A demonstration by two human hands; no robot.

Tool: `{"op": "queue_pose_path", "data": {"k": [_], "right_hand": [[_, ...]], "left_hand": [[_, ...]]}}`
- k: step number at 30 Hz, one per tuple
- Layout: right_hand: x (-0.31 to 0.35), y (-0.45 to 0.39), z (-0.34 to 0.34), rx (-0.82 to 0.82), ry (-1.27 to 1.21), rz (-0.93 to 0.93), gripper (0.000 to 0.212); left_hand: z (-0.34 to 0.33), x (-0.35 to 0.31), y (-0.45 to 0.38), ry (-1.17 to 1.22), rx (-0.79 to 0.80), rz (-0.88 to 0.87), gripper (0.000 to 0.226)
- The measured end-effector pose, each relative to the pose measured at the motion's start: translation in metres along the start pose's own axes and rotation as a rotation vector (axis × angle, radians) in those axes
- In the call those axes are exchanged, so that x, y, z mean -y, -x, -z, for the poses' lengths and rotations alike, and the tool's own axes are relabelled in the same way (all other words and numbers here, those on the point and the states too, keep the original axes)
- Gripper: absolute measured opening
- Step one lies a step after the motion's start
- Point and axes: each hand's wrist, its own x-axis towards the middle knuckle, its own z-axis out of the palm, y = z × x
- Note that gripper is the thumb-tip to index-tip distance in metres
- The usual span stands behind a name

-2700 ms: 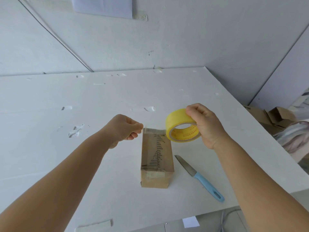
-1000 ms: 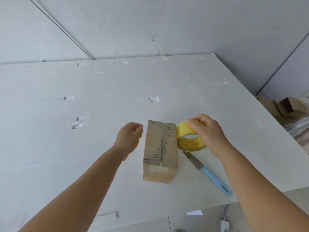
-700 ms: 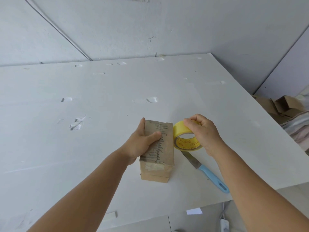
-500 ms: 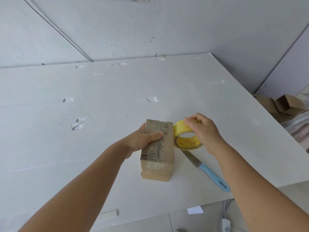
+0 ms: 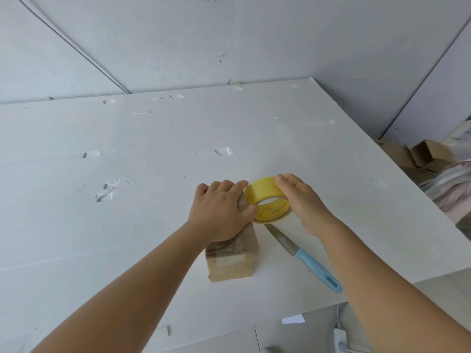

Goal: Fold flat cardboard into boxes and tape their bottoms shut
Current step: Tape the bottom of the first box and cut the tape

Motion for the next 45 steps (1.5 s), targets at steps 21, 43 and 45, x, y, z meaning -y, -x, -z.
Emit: {"op": "queue_pose_path", "data": {"k": [21,43,45], "right_hand": [[0.003,-0.03,-0.008,0.027,0.532,0.181,0.011],[0.012,-0.015,0.003,-0.078,0.461,0.349,0.035],[0.009,-0.011,0.003,-0.089,0.466,0.332,0.047]], "left_hand": [[0.017,-0.009,0.003,0.053,0.213,0.287,0.073],[0.026,-0.003,-0.076,0.499,0.692,0.171,0.01],[0.022,-0.003,-0.075,0.553,0.618,0.2,0.01]]}}
